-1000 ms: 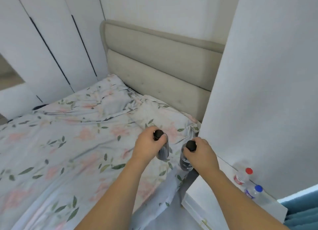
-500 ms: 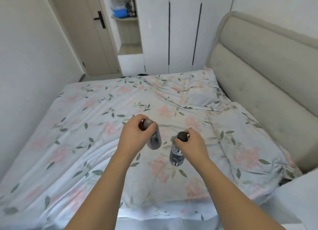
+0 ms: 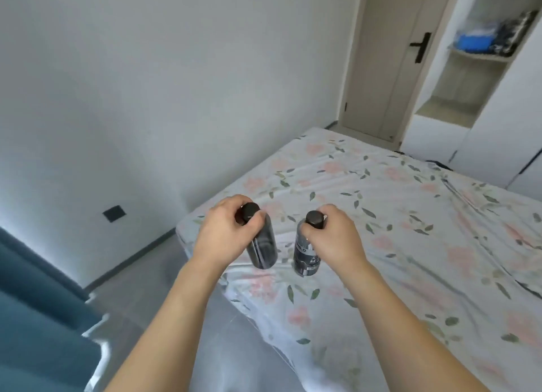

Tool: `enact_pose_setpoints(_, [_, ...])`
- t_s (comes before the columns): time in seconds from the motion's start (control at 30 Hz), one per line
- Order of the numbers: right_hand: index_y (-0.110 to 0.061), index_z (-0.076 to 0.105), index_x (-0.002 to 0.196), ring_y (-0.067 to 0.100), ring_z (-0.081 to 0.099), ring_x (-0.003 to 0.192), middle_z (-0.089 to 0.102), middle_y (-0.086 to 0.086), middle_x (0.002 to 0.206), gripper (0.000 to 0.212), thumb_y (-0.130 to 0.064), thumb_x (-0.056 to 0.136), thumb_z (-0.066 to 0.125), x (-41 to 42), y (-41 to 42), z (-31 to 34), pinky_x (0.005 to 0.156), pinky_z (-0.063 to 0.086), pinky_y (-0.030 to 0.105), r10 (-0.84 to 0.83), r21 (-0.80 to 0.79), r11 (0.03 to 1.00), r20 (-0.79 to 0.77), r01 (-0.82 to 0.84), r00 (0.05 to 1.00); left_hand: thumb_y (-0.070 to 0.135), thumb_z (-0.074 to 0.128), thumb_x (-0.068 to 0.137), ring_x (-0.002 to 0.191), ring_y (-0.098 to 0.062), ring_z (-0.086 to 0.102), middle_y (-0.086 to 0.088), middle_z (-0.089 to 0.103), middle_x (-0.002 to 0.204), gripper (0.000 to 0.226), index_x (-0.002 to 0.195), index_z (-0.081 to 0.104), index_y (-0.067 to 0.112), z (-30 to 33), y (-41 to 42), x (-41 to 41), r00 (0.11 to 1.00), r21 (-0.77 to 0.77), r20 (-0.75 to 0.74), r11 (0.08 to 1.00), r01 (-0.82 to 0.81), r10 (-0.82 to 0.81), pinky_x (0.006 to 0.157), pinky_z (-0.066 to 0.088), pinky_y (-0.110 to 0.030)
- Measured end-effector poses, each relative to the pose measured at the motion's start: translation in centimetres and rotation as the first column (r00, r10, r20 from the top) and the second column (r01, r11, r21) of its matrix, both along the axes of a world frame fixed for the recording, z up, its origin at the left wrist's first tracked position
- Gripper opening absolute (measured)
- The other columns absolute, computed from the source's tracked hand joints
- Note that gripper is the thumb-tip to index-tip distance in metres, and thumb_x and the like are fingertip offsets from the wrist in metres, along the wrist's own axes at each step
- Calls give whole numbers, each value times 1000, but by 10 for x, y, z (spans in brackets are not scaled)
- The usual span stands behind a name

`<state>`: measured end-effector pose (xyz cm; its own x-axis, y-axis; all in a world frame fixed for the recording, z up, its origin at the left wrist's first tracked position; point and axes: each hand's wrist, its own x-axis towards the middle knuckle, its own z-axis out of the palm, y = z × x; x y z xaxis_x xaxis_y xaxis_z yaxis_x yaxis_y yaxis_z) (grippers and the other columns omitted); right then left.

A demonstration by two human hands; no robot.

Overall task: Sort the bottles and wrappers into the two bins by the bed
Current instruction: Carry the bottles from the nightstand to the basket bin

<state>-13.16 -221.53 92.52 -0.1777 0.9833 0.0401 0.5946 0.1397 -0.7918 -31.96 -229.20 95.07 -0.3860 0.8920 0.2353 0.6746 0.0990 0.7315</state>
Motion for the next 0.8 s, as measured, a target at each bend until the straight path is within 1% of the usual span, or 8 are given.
enact_pose_setpoints(0.17, [-23, 56, 80, 20, 58, 80, 61, 0, 86, 14, -35, 75, 64, -134, 9, 6, 60, 38, 29, 188, 39, 982, -55, -186, 981, 39, 67, 81, 82, -8, 57, 9, 64, 88, 14, 85, 65, 26, 6, -26, -111, 987, 18, -52, 989, -149, 149, 76, 49, -29])
enact_pose_setpoints(0.27, [-22, 58, 84, 18, 57, 80, 60, -1, 89, 15, -33, 76, 64, -207, 7, 12, 57, 35, 27, 276, 55, 961, -61, -273, 959, 41, 67, 80, 81, -7, 56, 12, 63, 85, 13, 82, 63, 28, 11, -43, -175, 964, 37, -77, 967, -252, 254, 75, 49, -31])
enact_pose_setpoints(0.33, [-20, 58, 80, 18, 56, 78, 59, -1, 86, 13, -31, 77, 64, -252, 5, 18, 56, 37, 28, 318, 55, 948, -80, -314, 945, 41, 66, 81, 79, -5, 56, 12, 61, 83, 14, 83, 62, 28, 15, -56, -214, 945, 34, -92, 950, -312, 314, 74, 50, -32])
enact_pose_setpoints(0.43, [-20, 53, 70, 18, 53, 71, 56, -2, 75, 20, -33, 78, 66, -310, 5, 29, 54, 34, 29, 337, 68, 941, -137, -330, 931, 41, 65, 83, 78, -3, 56, 14, 61, 84, 12, 84, 63, 29, 20, -69, -265, 923, 33, -91, 927, -373, 375, 73, 51, -30])
enact_pose_setpoints(0.5, [-20, 51, 68, 15, 49, 65, 52, -3, 70, 25, -34, 80, 67, -342, 7, 33, 52, 34, 29, 335, 80, 942, -174, -325, 926, 40, 64, 84, 78, -3, 56, 14, 61, 83, 11, 84, 62, 29, 21, -74, -293, 908, 30, -82, 911, -410, 411, 71, 51, -27])
enact_pose_setpoints(0.63, [-22, 58, 82, 11, 50, 66, 50, -3, 77, 19, -38, 84, 67, -398, 22, 34, 55, 41, 28, 384, 98, 923, -259, -371, 886, 44, 63, 85, 77, -1, 55, 15, 60, 82, 14, 82, 60, 31, 20, -68, -344, 866, 8, -105, 871, -491, 489, 63, 44, -18])
enact_pose_setpoints(0.73, [-24, 57, 86, 10, 47, 66, 46, -4, 77, 18, -39, 86, 67, -442, 46, 30, 56, 33, 23, 402, 115, 916, -284, -386, 870, 48, 60, 87, 77, -2, 55, 14, 60, 83, 19, 85, 59, 29, 14, -49, -387, 850, 4, -109, 855, -519, 516, 64, 45, -20])
enact_pose_setpoints(0.8, [-25, 58, 88, 13, 48, 71, 46, -5, 79, 20, -42, 84, 67, -473, 66, 26, 60, 34, 23, 399, 126, 917, -310, -379, 863, 51, 58, 88, 79, -2, 55, 14, 59, 85, 22, 89, 59, 29, 11, -32, -417, 845, 3, -111, 850, -527, 524, 65, 44, -20])
